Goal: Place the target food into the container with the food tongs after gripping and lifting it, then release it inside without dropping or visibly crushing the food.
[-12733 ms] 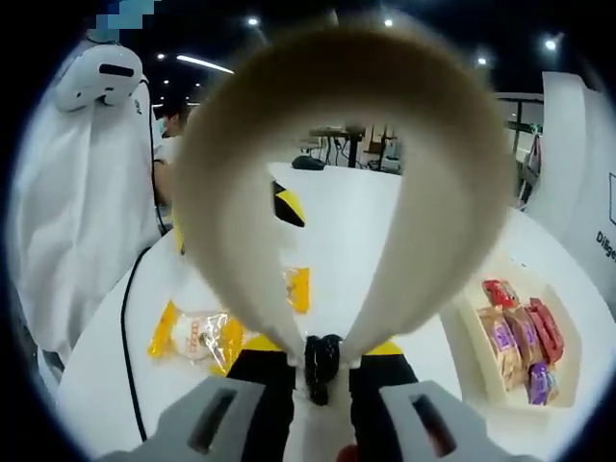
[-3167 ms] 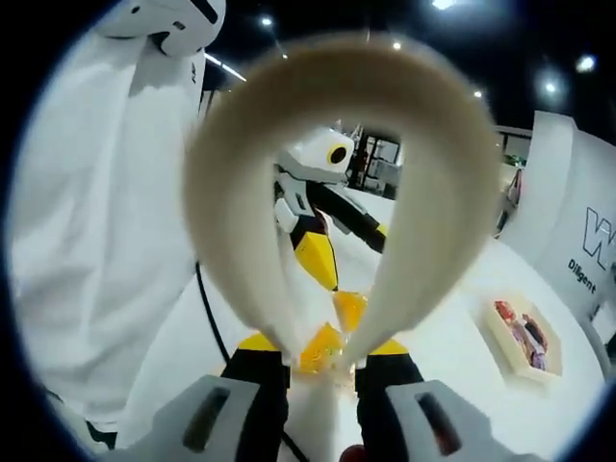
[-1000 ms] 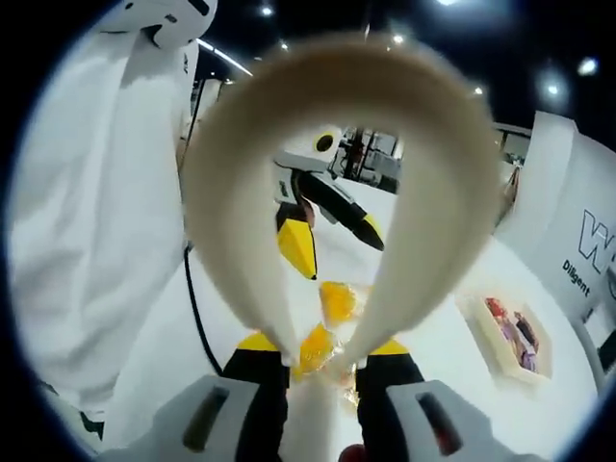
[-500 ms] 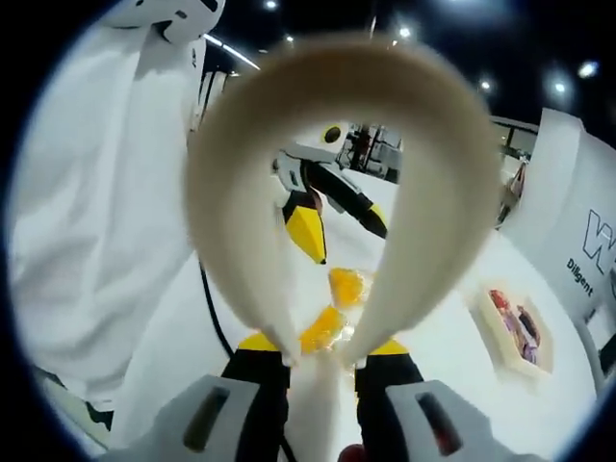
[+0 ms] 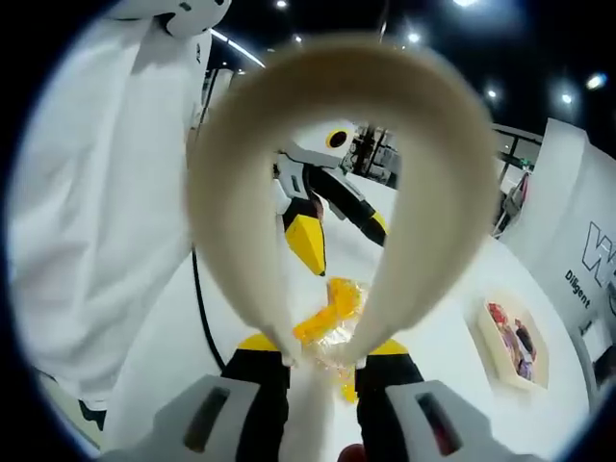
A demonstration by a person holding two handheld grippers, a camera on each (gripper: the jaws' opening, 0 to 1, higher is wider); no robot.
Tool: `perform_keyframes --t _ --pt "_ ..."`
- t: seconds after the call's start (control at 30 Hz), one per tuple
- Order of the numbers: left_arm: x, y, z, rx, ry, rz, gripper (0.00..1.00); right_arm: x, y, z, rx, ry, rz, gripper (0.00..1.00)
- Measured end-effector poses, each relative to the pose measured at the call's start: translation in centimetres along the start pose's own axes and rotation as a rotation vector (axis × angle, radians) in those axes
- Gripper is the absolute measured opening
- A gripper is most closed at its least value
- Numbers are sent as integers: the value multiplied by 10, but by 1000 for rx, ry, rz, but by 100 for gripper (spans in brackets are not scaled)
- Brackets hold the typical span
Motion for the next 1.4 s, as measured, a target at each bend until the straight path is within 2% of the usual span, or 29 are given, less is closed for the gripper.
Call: perform_keyframes --t 0.2,0.43,0.63,0.8,0.93,1.0,1.07,1.2,1.4 --pt "0 -1 -1 -2 1 -3 76 9 -9 17 54 86 26 19" --pt "0 0 -1 -1 2 -4 76 11 -9 18 48 96 40 20" --pt "0 1 -2 -1 0 -6 76 1 -6 13 -42 14 61 19" --pt "1 1 -2 -1 1 -9 75 -3 -1 16 -151 -100 23 19" --pt "0 0 -2 -4 0 -5 76 -8 5 21 -206 -132 25 19" --pt "-1 0 -2 -7 -1 -3 76 -10 8 20 -262 -156 25 19" --pt "-1 -1 -3 -10 -1 -4 76 -12 11 22 -275 -180 17 19" --pt "0 -1 -3 -16 -2 -8 76 -14 16 22 -381 -223 6 19" --pt "1 -1 -4 -23 -6 -12 76 -14 22 28 -449 -260 -14 19"
Point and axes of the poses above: the point that each gripper's makers call its tool centre point, and the gripper's own axes: y roughly forward along the fingers, z roughly to its right, x roughly out of its underside, the point moved 6 cm from there along -y, roughly backward along the fingers, and after that the axes turned 5 degrees about x, right-handed, at the moved point
